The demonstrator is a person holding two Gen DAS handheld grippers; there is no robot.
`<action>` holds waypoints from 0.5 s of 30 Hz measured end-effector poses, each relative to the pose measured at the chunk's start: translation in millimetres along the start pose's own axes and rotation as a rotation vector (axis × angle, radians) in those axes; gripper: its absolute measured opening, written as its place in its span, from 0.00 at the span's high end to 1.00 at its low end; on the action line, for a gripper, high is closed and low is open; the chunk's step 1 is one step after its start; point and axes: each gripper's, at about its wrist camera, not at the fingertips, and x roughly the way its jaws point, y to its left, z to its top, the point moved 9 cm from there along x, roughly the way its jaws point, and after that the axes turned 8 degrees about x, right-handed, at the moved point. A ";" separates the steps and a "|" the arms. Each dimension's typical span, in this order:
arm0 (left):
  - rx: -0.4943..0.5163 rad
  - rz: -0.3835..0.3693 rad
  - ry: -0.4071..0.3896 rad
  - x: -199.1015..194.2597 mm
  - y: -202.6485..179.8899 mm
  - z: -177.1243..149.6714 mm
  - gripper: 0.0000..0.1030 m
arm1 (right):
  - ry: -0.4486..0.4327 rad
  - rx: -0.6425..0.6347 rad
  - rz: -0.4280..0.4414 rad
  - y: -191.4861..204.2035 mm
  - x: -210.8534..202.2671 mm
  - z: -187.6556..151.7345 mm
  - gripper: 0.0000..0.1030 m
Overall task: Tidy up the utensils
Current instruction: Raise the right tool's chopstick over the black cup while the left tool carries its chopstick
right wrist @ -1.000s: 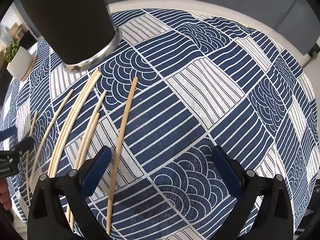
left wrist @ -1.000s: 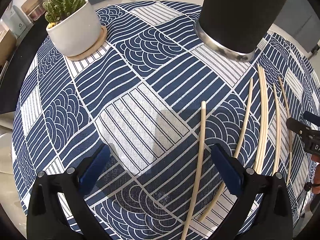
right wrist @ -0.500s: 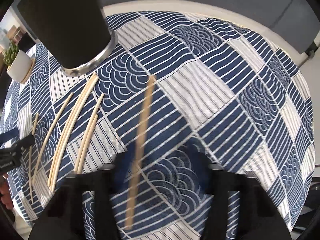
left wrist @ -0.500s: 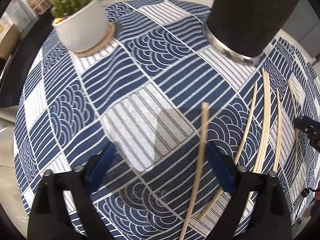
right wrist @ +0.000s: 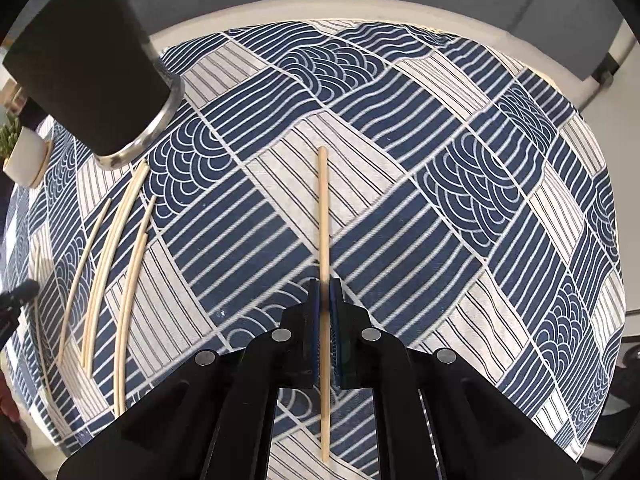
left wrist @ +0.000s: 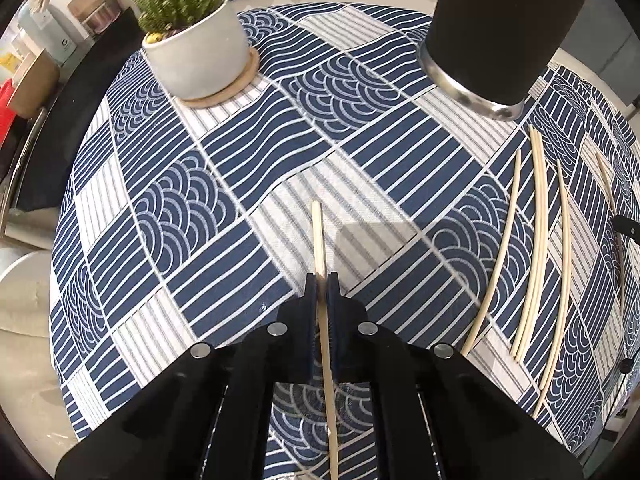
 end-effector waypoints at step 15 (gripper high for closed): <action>-0.069 0.050 0.004 -22.3 73.4 -19.2 0.95 | -0.078 0.063 0.010 -75.3 -35.8 -4.5 0.95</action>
